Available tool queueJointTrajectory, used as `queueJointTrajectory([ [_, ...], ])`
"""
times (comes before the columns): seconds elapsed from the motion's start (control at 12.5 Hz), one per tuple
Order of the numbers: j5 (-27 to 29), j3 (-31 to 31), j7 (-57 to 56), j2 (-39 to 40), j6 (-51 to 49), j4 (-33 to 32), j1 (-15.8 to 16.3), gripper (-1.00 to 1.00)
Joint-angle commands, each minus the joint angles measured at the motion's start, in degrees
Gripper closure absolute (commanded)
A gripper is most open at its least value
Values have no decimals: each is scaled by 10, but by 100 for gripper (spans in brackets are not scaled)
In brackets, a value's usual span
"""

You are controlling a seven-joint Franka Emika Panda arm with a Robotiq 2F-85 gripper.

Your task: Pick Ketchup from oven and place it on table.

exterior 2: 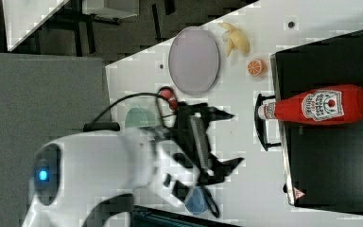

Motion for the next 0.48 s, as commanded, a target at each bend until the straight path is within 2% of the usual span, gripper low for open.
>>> queueJointTrajectory([
  [0.08, 0, -28, 8, 23, 41, 35, -6, -100],
  [0.32, 4, -46, 8, 102, 81, 74, -15, -100],
  [0.48, 28, -48, 8, 146, 108, 88, -25, -100],
])
